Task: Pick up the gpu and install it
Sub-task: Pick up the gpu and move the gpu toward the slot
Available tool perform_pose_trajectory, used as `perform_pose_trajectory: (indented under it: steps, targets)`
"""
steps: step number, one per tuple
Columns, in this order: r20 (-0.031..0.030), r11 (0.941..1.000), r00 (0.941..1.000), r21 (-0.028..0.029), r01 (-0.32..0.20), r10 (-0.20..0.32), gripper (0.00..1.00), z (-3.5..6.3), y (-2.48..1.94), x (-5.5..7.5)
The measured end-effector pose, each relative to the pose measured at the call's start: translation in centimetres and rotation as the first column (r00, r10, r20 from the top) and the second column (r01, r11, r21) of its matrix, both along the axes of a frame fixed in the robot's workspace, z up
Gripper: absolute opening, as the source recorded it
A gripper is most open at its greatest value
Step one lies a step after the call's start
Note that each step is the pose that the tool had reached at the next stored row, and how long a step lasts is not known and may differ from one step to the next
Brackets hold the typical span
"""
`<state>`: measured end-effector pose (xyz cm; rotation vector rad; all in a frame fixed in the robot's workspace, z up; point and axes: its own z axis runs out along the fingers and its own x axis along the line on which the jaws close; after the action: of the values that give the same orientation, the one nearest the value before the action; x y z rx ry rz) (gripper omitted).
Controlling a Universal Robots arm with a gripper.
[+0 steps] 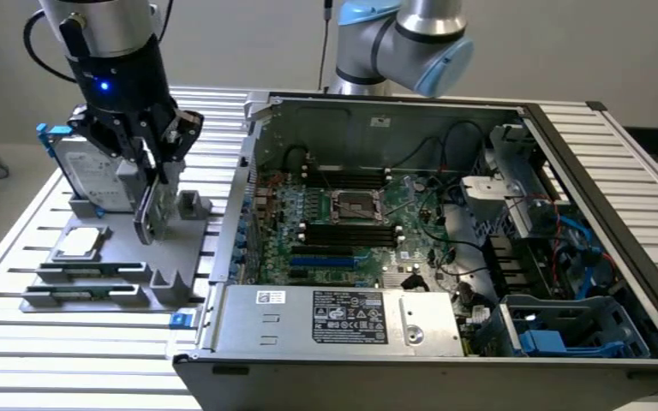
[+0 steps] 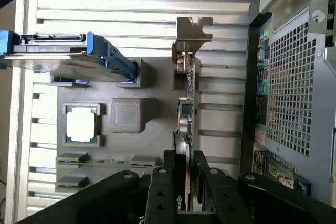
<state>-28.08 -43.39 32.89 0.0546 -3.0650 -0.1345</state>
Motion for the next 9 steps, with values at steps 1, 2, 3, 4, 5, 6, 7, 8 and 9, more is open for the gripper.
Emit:
perform_pose_trajectory:
  steps: [1,2,3,4,5,6,7,8,9]
  targets:
    - [-0.0003,1.0,1.0,-0.0002,0.0,0.0,0.26,0.46,0.0,0.0]
    - [-0.0001,1.0,1.0,0.0,0.0,0.0,0.26,0.92,0.01,0.0]
    - [-0.0001,1.0,1.0,0.0,0.0,0.0,0.26,1.36,0.01,0.0]
    - [-0.0001,1.0,1.0,-0.0001,0.0,0.0,0.26,1.81,0.01,0.0]
    - [-0.0001,1.0,1.0,0.0,0.001,-0.001,0.26,2.26,0.01,0.0]
    - [-0.0001,1.0,1.0,-0.0001,0.001,-0.001,0.26,2.71,0.01,0.0]
    - [-0.0001,1.0,1.0,0.0,0.001,-0.001,0.26,3.16,0.01,0.0]
    - [0.0,1.0,1.0,0.0,0.001,-0.001,0.26,3.61,0.02,0.0]
    - [-0.0002,1.0,1.0,-0.0001,0.001,-0.001,0.26,4.11,0.02,0.0]
